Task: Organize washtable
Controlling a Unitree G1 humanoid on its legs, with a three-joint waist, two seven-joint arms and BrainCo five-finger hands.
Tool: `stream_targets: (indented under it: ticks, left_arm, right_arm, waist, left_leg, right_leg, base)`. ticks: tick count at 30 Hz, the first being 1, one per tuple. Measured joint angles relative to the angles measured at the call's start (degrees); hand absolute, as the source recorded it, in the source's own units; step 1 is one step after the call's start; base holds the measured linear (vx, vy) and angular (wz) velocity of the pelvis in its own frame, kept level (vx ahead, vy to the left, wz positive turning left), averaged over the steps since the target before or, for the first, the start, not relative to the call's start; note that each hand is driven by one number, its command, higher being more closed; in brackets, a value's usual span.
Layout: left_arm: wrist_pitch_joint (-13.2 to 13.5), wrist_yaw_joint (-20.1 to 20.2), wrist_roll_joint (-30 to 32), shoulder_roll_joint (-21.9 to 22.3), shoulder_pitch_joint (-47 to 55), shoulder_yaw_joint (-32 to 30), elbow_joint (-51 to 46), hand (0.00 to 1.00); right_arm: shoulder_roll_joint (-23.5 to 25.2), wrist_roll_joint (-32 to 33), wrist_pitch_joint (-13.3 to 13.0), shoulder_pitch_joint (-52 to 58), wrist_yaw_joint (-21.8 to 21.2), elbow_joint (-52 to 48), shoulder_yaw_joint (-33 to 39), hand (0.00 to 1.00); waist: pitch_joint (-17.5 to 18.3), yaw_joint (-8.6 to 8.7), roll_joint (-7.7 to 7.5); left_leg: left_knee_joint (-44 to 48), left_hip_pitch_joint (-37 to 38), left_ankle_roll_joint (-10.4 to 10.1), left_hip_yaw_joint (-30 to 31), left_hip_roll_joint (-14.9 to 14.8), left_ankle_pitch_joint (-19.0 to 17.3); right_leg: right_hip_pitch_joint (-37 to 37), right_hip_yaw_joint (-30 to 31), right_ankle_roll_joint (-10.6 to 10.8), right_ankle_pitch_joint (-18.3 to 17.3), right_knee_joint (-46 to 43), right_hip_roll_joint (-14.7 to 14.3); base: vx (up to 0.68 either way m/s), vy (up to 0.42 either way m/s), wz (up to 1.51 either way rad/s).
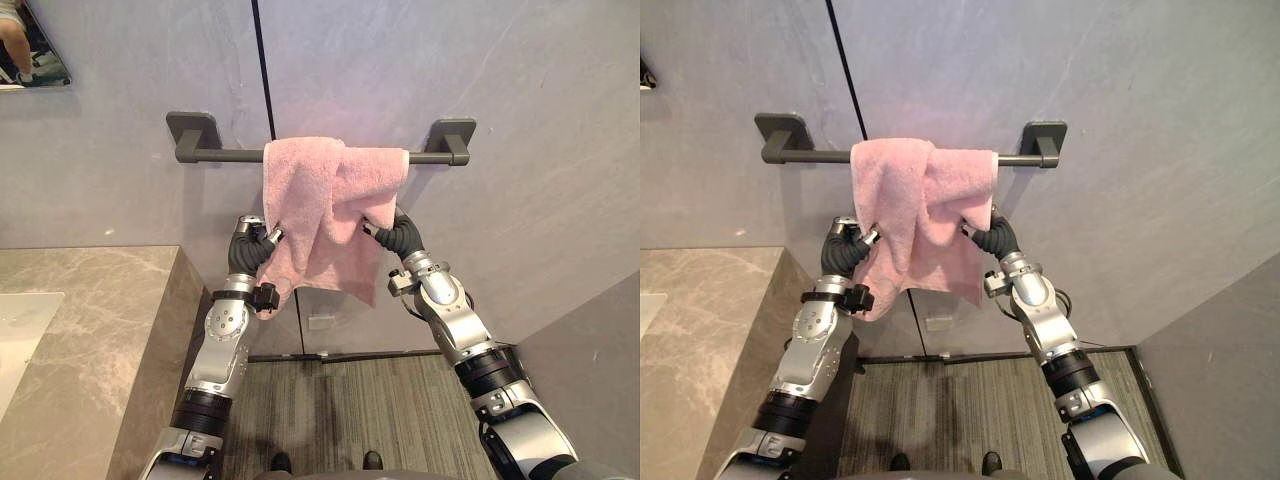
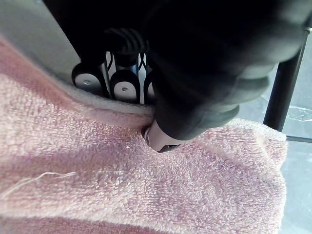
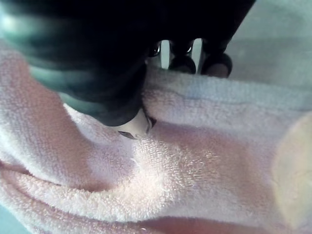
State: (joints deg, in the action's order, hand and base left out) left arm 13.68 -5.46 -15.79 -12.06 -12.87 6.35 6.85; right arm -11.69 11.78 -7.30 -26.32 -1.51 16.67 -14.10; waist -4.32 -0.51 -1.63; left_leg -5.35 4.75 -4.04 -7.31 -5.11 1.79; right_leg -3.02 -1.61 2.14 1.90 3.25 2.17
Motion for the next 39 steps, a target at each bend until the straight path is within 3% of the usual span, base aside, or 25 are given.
stream_targets:
  ticks: [15,24,39]
  left_arm:
    - [1.4,-2.2,-2.2,0.0,0.3,-10.0,-5.3,1.0]
    - [1.9,-2.0,-2.9,0.2,1.8,-11.7,-5.9,1.0]
    - [1.9,0.6,-4.9,5.2,5.5,-15.8,-6.6,1.0]
  right_arm:
    - [0.1,0.0,-0.1,1.9,0.2,-0.1,7.0,1.0]
    - [0.1,0.0,-0.6,2.3,0.1,-0.8,9.5,1.0]
    - [2.6,-1.1,-1.2,6.1,-0.1,-3.7,11.3,1.0]
  waist:
    - [0.0,-0.3,0.0]
    - [0.0,-0.27,-0.01]
    - [-0.5,-0.27,0.69]
  left_leg:
    - [0.0,0.3,-0.1,0.8,0.0,0.2]
    - [0.0,0.3,-0.1,0.8,-0.1,0.2]
    - [-0.5,1.0,-0.1,1.4,0.1,0.1]
  right_leg:
    - [-0.8,-0.7,0.0,0.0,0.2,0.0]
    - [-0.9,-0.7,0.0,0.0,0.2,0.0]
    - [-1.7,-1.5,0.3,-0.5,0.0,0.2]
  base:
    - [0.0,0.0,0.02]
    - [0.0,0.0,0.0]
    - [-0.01,-0.002,0.01]
